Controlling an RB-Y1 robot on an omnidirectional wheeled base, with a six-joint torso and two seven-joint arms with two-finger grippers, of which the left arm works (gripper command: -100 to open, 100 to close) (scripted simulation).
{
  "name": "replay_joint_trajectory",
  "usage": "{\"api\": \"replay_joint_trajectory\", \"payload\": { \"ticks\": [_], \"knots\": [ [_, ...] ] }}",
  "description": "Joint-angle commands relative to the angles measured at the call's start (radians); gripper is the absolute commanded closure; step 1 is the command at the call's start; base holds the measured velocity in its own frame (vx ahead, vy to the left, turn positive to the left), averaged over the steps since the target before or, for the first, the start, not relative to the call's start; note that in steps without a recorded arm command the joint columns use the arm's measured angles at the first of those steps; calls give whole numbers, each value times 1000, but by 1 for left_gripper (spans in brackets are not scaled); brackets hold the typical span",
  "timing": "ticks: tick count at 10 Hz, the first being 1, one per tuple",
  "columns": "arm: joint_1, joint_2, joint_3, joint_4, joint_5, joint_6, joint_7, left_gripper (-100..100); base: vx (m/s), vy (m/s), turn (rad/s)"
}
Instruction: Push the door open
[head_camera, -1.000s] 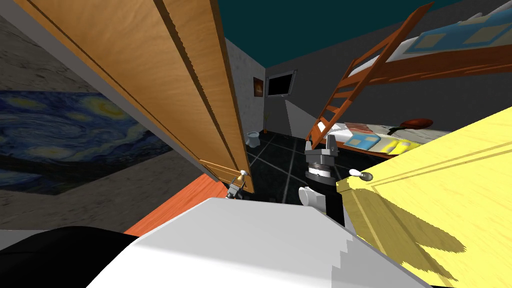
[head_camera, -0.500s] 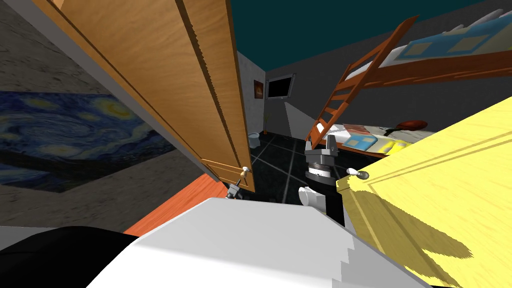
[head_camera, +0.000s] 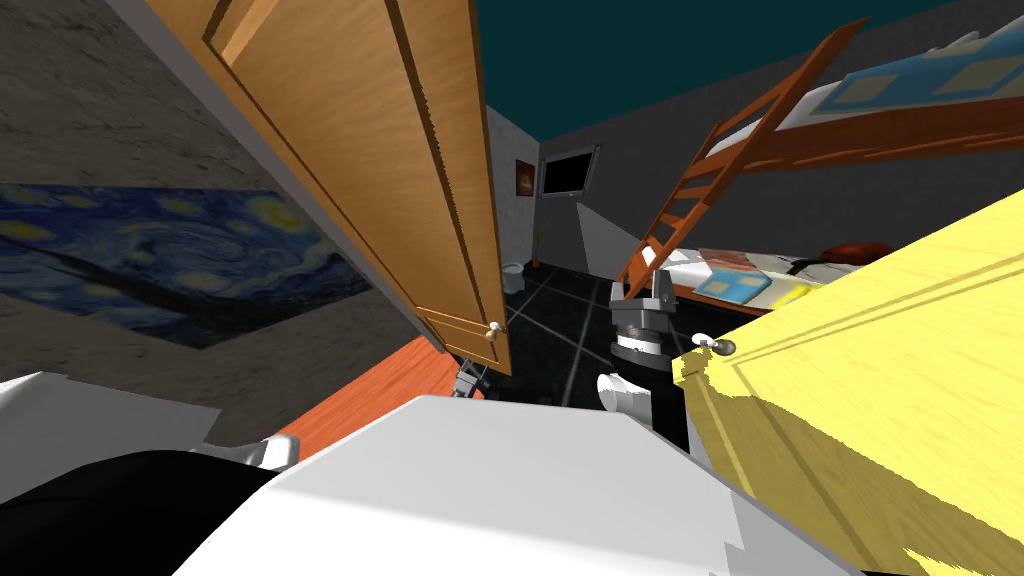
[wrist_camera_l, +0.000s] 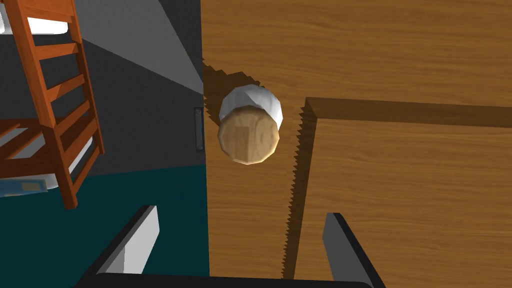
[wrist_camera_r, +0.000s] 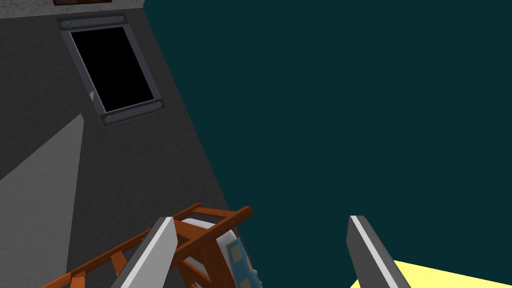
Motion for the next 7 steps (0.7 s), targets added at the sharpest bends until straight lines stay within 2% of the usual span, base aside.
{"api": "replay_joint_trajectory", "payload": {
  "ticks": [1, 4, 7],
  "knots": [
    [-13, -4, 8, 5, -1, 9, 5, -100, 73, -41, -36],
    [-32, -10, 20, 13, -3, 22, 12, -100, 149, -53, -20],
    [-58, -17, 36, 24, -5, 40, 22, -100, 217, -68, -27]
  ]
}}
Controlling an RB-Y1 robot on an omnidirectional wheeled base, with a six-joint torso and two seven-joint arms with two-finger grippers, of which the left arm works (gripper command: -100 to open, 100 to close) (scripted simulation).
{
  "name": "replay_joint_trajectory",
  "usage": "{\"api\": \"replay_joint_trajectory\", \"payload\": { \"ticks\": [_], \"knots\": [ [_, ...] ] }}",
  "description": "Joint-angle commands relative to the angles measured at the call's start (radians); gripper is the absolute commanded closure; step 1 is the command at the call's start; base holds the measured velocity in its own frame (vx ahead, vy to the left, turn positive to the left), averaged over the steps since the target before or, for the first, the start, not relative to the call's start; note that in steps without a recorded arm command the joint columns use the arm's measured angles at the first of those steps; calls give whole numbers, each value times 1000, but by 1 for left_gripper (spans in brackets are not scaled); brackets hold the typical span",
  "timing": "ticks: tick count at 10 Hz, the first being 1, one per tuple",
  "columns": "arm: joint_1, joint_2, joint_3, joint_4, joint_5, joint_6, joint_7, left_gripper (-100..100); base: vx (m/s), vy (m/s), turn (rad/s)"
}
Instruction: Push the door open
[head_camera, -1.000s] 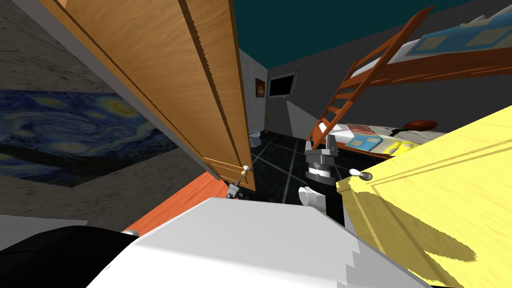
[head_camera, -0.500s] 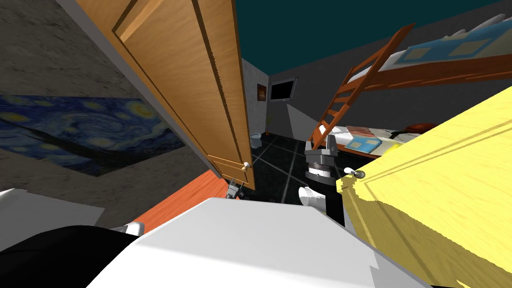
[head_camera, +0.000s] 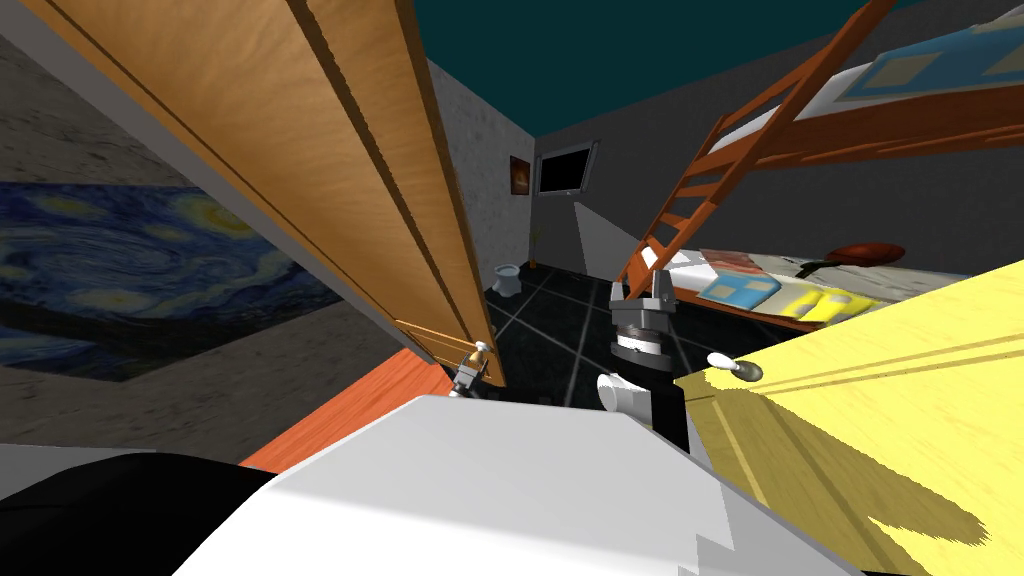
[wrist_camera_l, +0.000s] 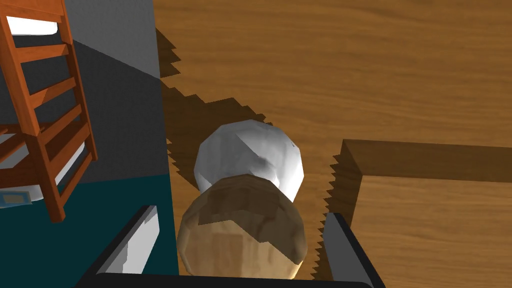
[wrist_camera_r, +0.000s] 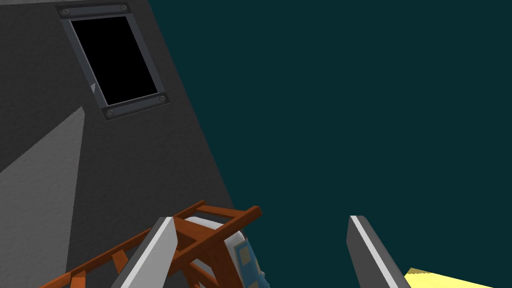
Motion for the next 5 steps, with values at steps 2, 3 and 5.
{"api": "replay_joint_trajectory", "payload": {
  "ticks": [2, 3, 5],
  "knots": [
    [0, 0, 0, 0, 0, 0, 0, 100, 36, -11, 0],
    [0, 0, 0, 0, 0, 0, 0, 100, -21, 8, -12],
    [0, 0, 0, 0, 0, 0, 0, 100, -19, 7, -2]
  ]
}}
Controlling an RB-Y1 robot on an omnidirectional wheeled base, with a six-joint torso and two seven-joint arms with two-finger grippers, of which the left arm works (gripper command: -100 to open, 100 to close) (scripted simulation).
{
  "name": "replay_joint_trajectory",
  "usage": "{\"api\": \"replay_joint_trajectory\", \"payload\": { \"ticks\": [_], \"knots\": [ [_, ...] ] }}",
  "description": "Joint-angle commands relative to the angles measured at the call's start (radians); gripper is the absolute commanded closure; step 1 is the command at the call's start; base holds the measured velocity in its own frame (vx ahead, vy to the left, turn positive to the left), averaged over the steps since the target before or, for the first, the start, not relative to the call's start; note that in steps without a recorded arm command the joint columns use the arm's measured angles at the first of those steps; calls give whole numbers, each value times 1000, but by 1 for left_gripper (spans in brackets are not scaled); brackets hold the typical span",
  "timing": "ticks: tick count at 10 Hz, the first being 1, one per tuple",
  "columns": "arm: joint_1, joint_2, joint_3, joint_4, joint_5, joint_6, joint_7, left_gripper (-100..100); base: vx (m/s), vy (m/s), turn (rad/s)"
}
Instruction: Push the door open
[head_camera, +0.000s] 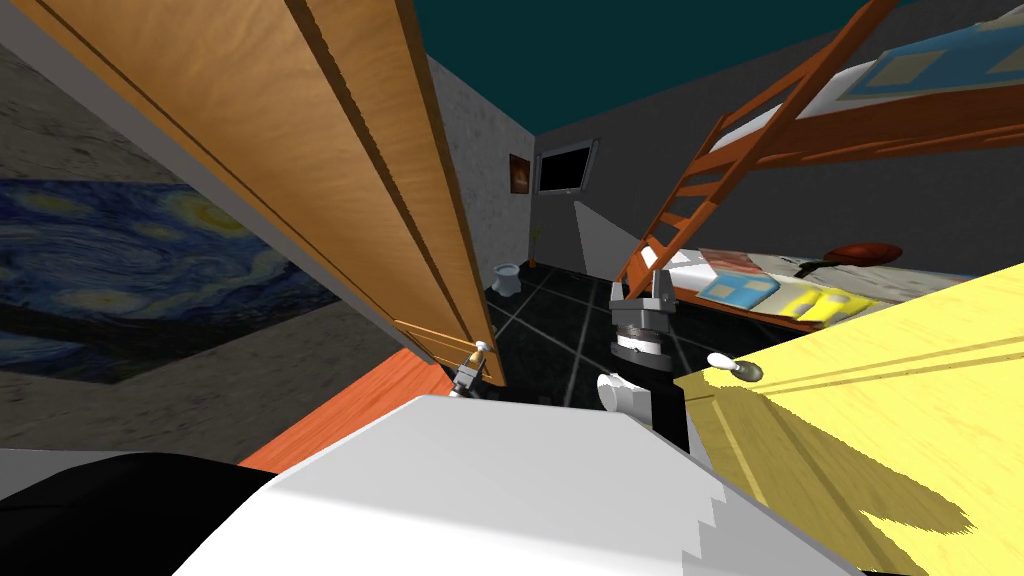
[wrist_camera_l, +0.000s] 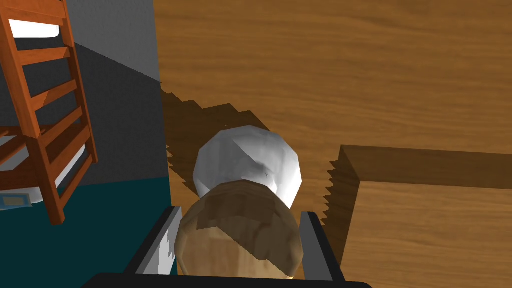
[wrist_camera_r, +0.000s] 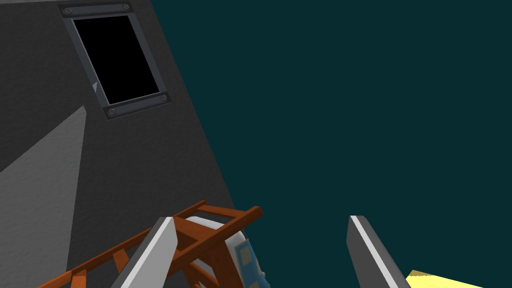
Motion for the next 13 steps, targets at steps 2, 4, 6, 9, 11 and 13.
{"api": "replay_joint_trajectory", "payload": {
  "ticks": [2, 4, 6, 9, 11, 13],
  "knots": [
    [0, -1, 0, -2, 1, -3, 1, 100, -10, 2, 3],
    [-1, -3, 0, 1, 12, -1, 46, 100, 19, -3, -6],
    [-3, -5, 0, 2, 22, -3, 82, 100, 24, -6, -10],
    [-5, -9, 0, 3, 40, -6, 146, 100, 26, -7, -12],
    [-7, -13, 1, 4, 56, -8, 202, 100, 34, -10, -14],
    [-9, -16, 1, 5, 73, -11, 258, 100, 38, -9, -16]
  ]
}}
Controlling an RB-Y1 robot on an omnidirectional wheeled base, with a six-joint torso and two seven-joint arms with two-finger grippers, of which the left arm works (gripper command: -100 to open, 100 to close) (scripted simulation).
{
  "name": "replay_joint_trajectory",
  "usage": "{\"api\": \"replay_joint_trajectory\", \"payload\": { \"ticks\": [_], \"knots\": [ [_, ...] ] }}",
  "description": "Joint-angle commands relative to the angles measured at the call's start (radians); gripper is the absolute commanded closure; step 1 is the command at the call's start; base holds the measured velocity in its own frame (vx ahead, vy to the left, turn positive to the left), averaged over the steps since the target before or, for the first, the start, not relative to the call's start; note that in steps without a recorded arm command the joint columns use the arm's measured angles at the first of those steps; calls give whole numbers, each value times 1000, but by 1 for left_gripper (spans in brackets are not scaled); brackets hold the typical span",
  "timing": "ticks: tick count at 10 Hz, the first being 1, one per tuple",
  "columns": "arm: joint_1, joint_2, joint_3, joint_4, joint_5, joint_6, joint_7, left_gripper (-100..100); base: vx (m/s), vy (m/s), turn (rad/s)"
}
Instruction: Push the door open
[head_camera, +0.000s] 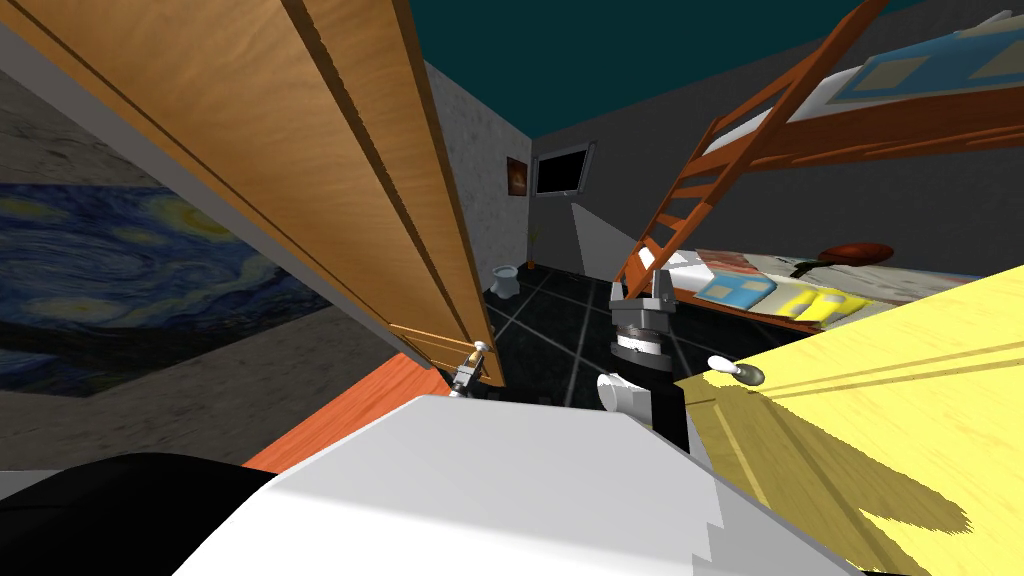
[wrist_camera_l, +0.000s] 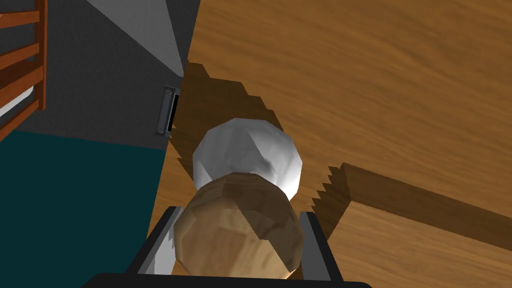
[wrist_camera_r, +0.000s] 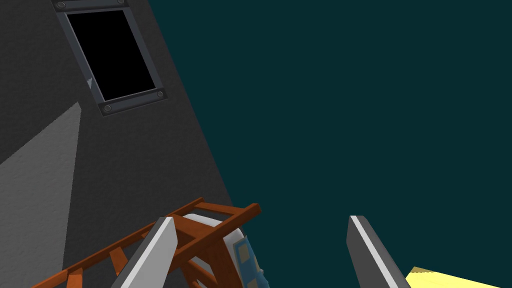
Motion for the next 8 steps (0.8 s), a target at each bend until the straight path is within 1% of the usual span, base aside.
{"api": "replay_joint_trajectory", "payload": {
  "ticks": [1, 2, 4, 5, 7, 8],
  "knots": [
    [-9, -3, 4, 2, 16, -7, 50, 100, 41, -5, -20],
    [-9, -3, 4, 2, 16, -7, 56, 100, 29, -5, -9],
    [-11, -7, 5, 3, 37, -10, 119, 100, 35, -8, -15],
    [-11, -7, 5, 3, 37, -10, 126, 100, 29, -6, -9],
    [-14, -12, 5, 4, 58, -14, 187, 100, 33, -8, -13],
    [-14, -12, 5, 4, 58, -14, 197, 100, 30, -7, -9]
  ]
}}
